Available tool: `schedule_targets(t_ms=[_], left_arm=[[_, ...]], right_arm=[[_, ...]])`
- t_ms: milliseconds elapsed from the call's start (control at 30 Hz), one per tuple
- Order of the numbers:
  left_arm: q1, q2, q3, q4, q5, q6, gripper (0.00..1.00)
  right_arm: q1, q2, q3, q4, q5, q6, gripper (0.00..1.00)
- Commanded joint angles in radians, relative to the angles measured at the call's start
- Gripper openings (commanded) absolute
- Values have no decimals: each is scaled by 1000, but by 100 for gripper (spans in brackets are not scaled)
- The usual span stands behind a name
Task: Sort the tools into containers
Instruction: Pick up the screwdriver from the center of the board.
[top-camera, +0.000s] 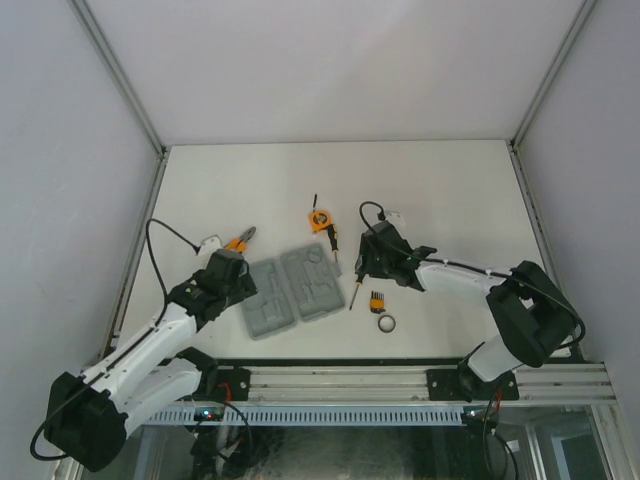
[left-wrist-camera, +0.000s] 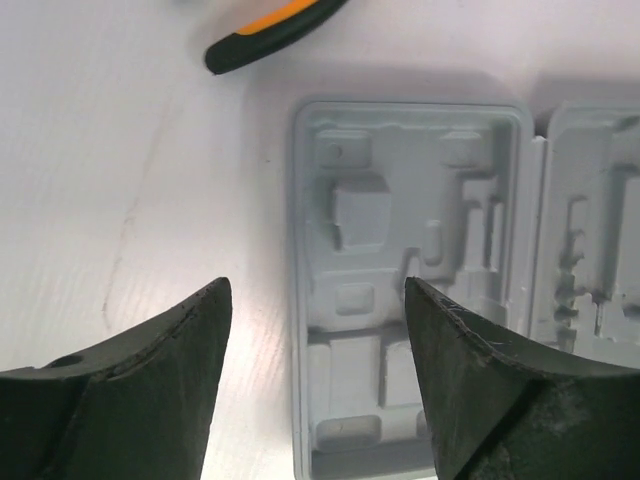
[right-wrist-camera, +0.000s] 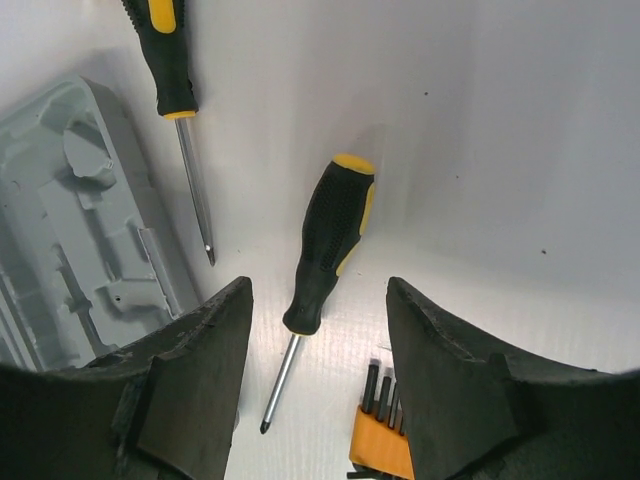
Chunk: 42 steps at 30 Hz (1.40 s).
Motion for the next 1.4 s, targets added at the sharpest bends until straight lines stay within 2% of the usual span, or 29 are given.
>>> schedule_targets(t_ms=[0, 567, 1100, 1367], left_arm=[[31, -15, -4, -32, -37, -23, 75], [43, 76, -46, 71, 30, 18, 69], [45, 93, -47, 92, 42, 28, 68], [44, 59, -37, 80, 37, 39, 67]], right_arm=[[4, 37, 59, 43, -19, 17, 56], [4, 193, 160, 12, -67, 0, 43], [21, 278, 229, -93, 2, -45, 36], [31, 252, 233, -103, 34, -48, 19]])
